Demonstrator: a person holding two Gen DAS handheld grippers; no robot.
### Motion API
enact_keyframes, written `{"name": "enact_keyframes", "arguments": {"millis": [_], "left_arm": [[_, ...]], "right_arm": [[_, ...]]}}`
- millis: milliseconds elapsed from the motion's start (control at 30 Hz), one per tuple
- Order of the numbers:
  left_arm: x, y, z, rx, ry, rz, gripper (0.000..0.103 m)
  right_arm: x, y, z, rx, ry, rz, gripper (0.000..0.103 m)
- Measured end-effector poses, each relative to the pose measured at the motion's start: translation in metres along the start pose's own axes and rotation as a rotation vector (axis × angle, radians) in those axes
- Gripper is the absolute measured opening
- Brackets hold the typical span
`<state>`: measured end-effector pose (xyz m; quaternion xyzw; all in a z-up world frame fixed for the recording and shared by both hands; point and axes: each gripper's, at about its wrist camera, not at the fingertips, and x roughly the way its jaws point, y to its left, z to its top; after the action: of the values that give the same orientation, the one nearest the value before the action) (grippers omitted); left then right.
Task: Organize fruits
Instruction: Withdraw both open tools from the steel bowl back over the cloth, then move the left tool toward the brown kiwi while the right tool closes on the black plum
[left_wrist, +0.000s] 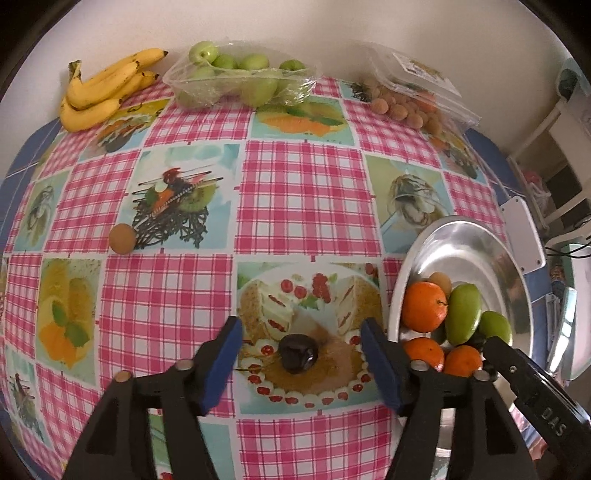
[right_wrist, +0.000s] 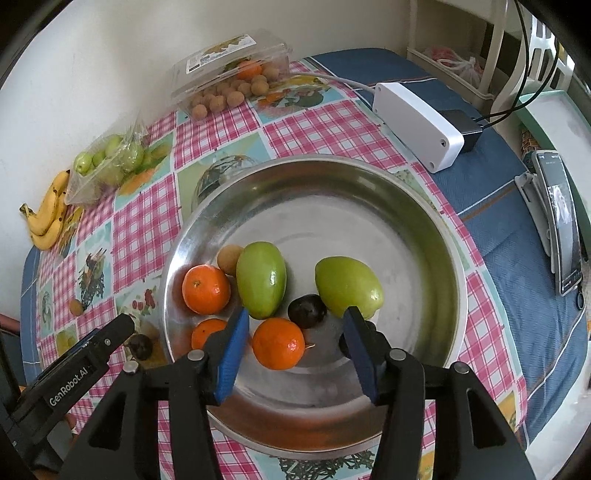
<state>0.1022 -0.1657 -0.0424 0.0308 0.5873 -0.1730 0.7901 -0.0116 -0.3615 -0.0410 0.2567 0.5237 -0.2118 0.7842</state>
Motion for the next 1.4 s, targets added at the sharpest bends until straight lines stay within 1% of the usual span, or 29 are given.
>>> {"name": "enact_keyframes", "arguments": {"millis": [33, 67, 133, 167, 267, 333, 400, 467, 500, 567, 733, 967, 1167, 1300, 1400], "left_arm": [[0.001, 0.000, 0.000, 0.003, 0.002, 0.011, 0.077], [0.002, 0.001, 0.000, 0.005, 0.002, 0.016, 0.077], [0.004, 0.001, 0.000, 0.008, 0.007, 0.026, 0.077], [0.005, 0.002, 0.000, 0.008, 0.008, 0.029, 0.078], [0.005, 0.002, -0.001, 0.007, 0.006, 0.036, 0.092], [0.004, 0.002, 0.000, 0.008, -0.007, 0.036, 0.096], [0.003, 0.002, 0.000, 0.010, -0.018, 0.035, 0.103], [0.002, 0.002, 0.000, 0.012, -0.032, 0.043, 0.103], [0.003, 0.002, 0.000, 0.015, -0.035, 0.050, 0.103], [0.004, 0.003, 0.000, 0.012, -0.033, 0.058, 0.103], [0.006, 0.006, -0.002, 0.002, -0.024, 0.063, 0.103], [0.005, 0.003, -0.002, 0.028, -0.019, 0.073, 0.103], [-0.002, 0.003, -0.002, 0.042, -0.030, 0.071, 0.103], [-0.005, 0.010, -0.003, 0.044, -0.026, 0.073, 0.103], [-0.009, 0.022, -0.003, 0.021, -0.031, 0.074, 0.103]], "right_arm": [[0.001, -0.001, 0.000, 0.003, 0.001, -0.002, 0.073], [0.002, -0.001, 0.000, 0.004, 0.002, -0.002, 0.075], [0.003, -0.002, 0.000, 0.008, 0.006, -0.001, 0.076], [0.004, -0.002, -0.001, 0.011, 0.008, -0.002, 0.079], [0.005, -0.002, -0.001, 0.013, 0.013, -0.004, 0.079], [0.006, -0.001, -0.001, 0.013, 0.015, -0.002, 0.081], [0.006, -0.001, -0.001, 0.011, 0.013, 0.002, 0.085], [0.006, -0.001, -0.001, 0.008, 0.006, 0.004, 0.102], [0.006, -0.001, -0.001, 0.007, 0.004, -0.002, 0.103], [0.007, -0.001, -0.002, 0.005, 0.008, -0.019, 0.103], [0.008, -0.003, -0.002, 0.013, 0.015, -0.017, 0.103], [0.008, -0.005, -0.003, 0.024, 0.025, -0.022, 0.103], [0.003, -0.005, -0.003, 0.027, 0.024, -0.017, 0.103], [0.000, -0.002, -0.003, 0.024, 0.023, -0.012, 0.103], [-0.002, 0.001, -0.004, 0.018, 0.024, -0.015, 0.103]]}}
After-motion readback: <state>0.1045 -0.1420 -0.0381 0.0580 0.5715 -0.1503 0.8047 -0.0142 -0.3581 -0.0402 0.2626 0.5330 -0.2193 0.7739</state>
